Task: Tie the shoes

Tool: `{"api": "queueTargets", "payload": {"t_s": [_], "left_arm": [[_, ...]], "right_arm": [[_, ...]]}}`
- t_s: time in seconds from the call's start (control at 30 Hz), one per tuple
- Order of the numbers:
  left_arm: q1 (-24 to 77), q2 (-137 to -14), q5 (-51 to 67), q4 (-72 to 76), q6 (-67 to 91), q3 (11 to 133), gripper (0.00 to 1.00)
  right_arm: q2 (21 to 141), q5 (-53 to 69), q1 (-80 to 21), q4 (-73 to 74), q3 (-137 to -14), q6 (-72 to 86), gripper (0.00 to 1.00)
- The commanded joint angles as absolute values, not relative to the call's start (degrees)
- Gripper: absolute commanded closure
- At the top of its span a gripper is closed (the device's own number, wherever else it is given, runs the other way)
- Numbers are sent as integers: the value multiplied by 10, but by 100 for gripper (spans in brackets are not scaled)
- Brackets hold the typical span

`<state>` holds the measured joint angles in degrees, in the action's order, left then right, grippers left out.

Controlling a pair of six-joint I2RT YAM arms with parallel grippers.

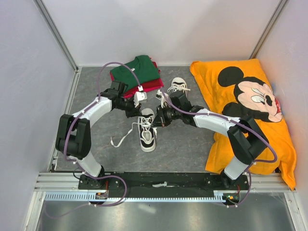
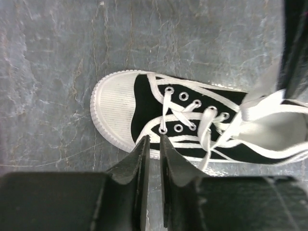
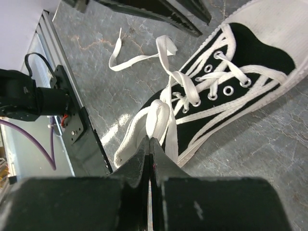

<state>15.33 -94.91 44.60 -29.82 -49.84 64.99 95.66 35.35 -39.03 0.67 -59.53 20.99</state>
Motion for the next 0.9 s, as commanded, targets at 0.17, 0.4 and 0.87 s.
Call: {"api": "queueTargets", "payload": {"t_s": [0.17, 0.4, 0.87], "left_arm": [[164, -949, 417, -391, -612, 648, 92], [184, -937, 443, -415, -619, 628, 90], [194, -947, 413, -359, -579, 651, 84]], "right_arm": [[956, 388, -382, -38, -582, 252, 100], [974, 405, -383, -47, -578, 265, 100], [987, 415, -384, -47, -568, 272, 100]]}}
